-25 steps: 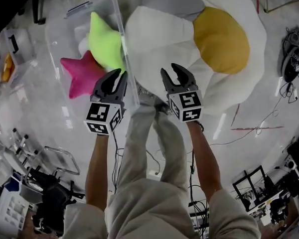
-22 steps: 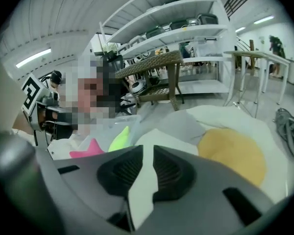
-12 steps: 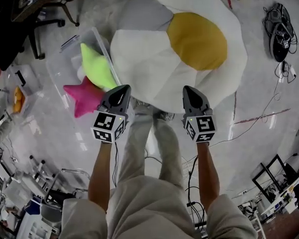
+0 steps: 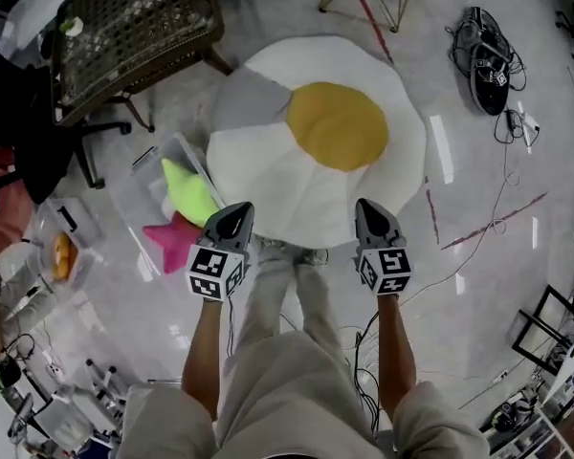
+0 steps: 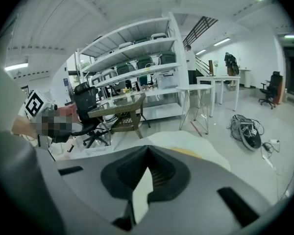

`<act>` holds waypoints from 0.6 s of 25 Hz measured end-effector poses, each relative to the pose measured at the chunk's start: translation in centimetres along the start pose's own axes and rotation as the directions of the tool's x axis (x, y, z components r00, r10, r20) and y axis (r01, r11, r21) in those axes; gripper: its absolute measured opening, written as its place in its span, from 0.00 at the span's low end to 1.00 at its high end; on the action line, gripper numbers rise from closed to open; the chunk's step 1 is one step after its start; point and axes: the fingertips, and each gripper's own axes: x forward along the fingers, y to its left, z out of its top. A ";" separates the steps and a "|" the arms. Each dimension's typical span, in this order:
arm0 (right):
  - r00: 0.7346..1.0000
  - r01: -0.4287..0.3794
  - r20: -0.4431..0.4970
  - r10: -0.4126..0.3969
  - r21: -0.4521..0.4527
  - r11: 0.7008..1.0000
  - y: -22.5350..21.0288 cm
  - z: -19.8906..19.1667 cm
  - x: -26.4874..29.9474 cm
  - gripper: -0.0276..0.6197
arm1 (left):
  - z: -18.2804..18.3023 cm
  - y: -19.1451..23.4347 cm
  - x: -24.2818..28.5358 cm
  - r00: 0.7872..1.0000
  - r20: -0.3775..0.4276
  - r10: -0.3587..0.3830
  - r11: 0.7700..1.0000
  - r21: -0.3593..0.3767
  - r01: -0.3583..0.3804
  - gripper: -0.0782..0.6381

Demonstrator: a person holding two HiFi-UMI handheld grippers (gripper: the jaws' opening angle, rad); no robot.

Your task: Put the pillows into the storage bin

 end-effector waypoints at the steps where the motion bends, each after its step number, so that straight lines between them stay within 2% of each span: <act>1: 1.000 0.021 0.015 -0.021 0.001 1.000 -0.5 1.0 -1.0 0.04 | 1.4 -0.6 -0.3 1.000 0.010 -0.006 1.000 0.015 0.006 0.12; 8: 0.988 0.111 0.108 -0.111 0.009 0.994 -3.6 8.2 -9.1 0.04 | 11.2 -6.0 -3.0 0.995 0.092 -0.031 0.995 0.102 0.022 0.12; 15: 0.965 0.183 0.184 -0.190 0.052 0.982 -6.9 12.9 -16.5 0.04 | 18.3 -10.8 -5.7 0.986 0.160 -0.051 0.986 0.167 0.024 0.12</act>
